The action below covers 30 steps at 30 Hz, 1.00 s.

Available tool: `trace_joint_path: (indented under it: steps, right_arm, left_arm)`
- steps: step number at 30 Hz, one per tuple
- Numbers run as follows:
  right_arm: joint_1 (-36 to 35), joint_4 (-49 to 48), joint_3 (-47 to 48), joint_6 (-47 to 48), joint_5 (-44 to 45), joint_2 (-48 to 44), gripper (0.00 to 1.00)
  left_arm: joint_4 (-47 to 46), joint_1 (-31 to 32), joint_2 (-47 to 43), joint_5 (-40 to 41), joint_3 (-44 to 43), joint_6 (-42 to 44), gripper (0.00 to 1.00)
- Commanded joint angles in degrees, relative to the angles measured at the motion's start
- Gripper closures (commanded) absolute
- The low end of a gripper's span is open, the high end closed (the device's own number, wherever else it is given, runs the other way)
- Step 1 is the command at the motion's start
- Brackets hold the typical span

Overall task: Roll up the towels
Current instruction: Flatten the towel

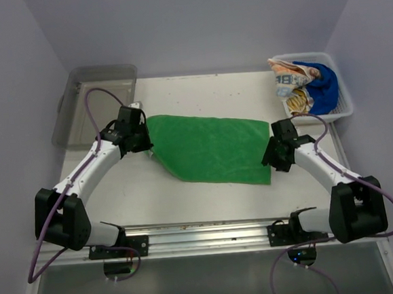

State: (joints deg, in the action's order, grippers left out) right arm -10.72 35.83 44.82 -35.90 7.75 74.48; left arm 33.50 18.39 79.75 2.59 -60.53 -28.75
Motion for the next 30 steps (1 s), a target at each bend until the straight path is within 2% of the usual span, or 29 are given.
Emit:
trace_joint_path:
  steps: [1,11,22,30]
  right_arm:
    - [0.87,-2.52,-3.59,-3.90,-3.79,-4.25,0.47]
    - [1.67,-10.16,-16.33,-13.05,-10.29,-8.55,0.49]
    - [1.76,-7.19,-18.18,-14.55,-7.92,-13.12,0.54]
    - [1.67,-5.86,-20.65,-15.43,-5.64,-16.21,0.49]
  left_arm:
    - [-2.03,-0.29,-1.43,0.22,-1.34,-0.16,1.00]
    - [-1.94,-0.37,-1.52,0.57,-1.69,0.19,1.00]
    - [-2.12,-0.38,-1.17,0.05,-1.61,0.10,1.00]
    - [-2.91,-0.29,-1.52,-0.48,-0.55,-0.08,1.00]
